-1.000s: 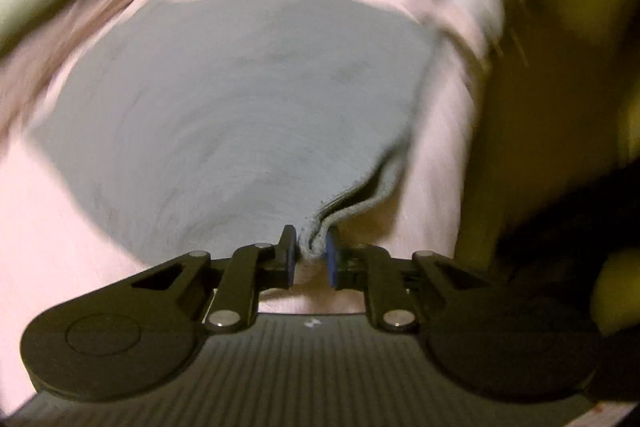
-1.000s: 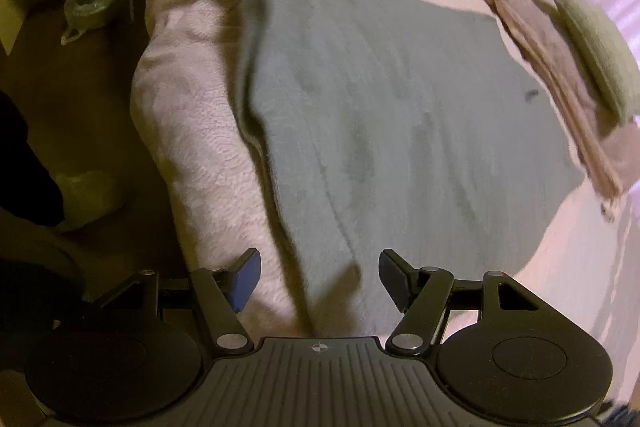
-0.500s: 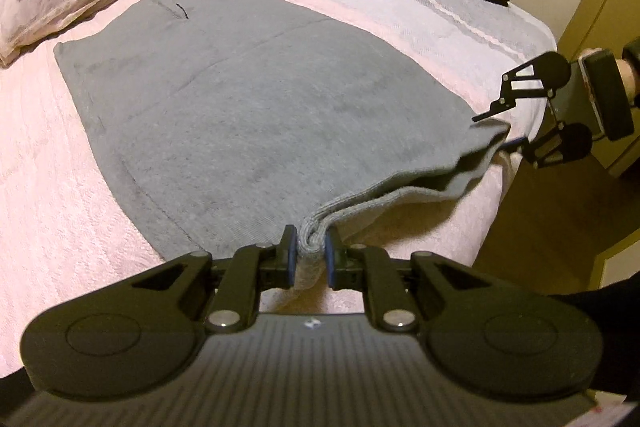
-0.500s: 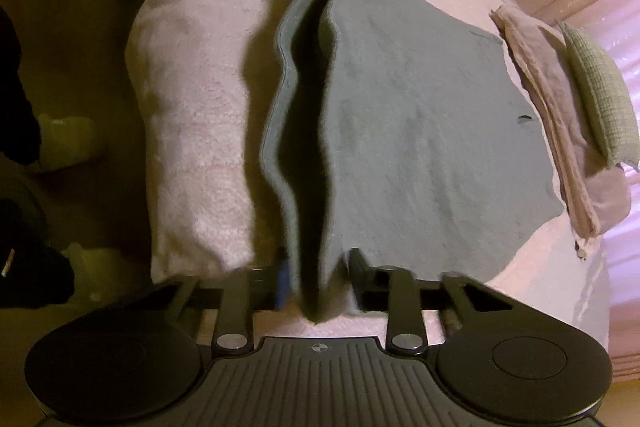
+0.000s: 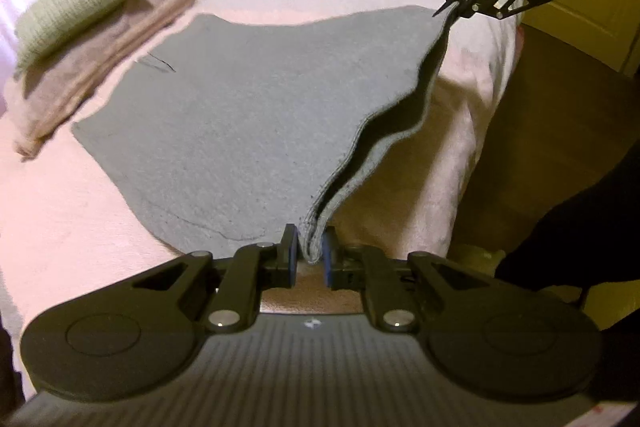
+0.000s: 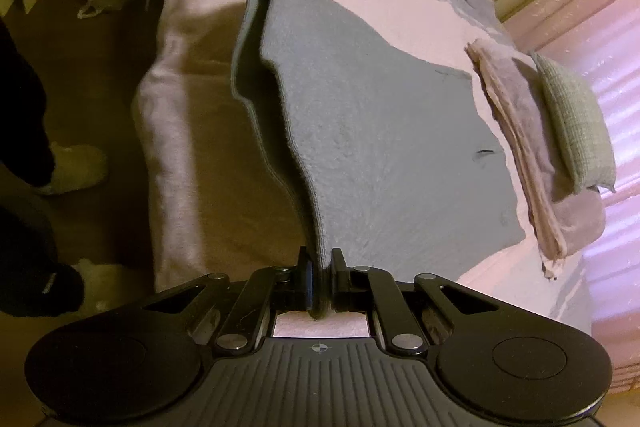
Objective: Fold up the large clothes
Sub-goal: 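Fold the sweatshirt side edge over toward its middle with both grippers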
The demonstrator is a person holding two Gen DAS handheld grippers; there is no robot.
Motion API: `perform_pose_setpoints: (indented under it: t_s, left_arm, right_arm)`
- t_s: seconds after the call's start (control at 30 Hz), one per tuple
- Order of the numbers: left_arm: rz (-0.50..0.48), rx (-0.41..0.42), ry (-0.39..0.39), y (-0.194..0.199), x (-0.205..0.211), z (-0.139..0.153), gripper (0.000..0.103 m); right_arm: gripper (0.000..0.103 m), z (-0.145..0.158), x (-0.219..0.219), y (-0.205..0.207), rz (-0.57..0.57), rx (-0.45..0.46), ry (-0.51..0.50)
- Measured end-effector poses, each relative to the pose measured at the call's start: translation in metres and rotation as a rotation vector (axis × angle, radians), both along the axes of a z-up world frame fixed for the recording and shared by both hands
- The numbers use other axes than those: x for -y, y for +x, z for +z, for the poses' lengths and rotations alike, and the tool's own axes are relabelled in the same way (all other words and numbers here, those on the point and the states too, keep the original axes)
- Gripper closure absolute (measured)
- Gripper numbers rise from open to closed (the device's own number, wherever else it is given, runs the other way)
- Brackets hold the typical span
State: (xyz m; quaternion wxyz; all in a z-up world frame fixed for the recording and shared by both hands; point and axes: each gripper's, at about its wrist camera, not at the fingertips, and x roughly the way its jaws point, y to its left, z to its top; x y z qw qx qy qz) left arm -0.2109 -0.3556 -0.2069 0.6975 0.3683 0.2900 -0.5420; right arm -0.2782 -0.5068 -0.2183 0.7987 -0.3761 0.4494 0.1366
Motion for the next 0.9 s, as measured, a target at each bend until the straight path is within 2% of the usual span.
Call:
perform_pose_setpoints:
  t_s: [0.13, 0.3, 0.43, 0.53, 0.63, 0.7, 0.8, 0.9]
  left_arm:
    - [-0.013, -0.022, -0.018, -0.02, -0.013, 0.022, 0.094]
    - [-0.009, -0.133, 0.012, -0.049, -0.04, 0.048, 0.094]
    - [0.018, -0.206, 0.029, -0.052, -0.045, 0.071, 0.094]
    - [0.086, -0.227, -0.005, -0.012, -0.033, 0.098, 0.094]
    - [0.146, -0.201, -0.043, 0.032, -0.007, 0.127, 0.094]
    - [0.17, -0.183, -0.068, 0.067, 0.014, 0.144, 0.094]
    - [0.185, -0.15, -0.078, 0.123, 0.048, 0.156, 0.094]
    - [0.209, -0.163, -0.082, 0.185, 0.08, 0.158, 0.094]
  right_arm:
    - [0.099, 0.024, -0.02, -0.023, 0.01, -0.057, 0.035]
    - [0.099, 0.061, -0.044, -0.048, 0.021, -0.158, 0.123]
    - [0.099, 0.092, -0.028, -0.037, 0.028, -0.166, 0.17]
    - [0.099, 0.122, 0.006, -0.004, 0.034, -0.12, 0.183]
    - [0.099, 0.151, 0.049, 0.043, 0.054, -0.083, 0.196]
    - [0.099, 0.168, 0.081, 0.084, 0.027, -0.071, 0.24]
    - [0.099, 0.182, 0.124, 0.148, -0.003, -0.069, 0.262]
    - [0.099, 0.182, 0.161, 0.214, -0.039, -0.081, 0.254]
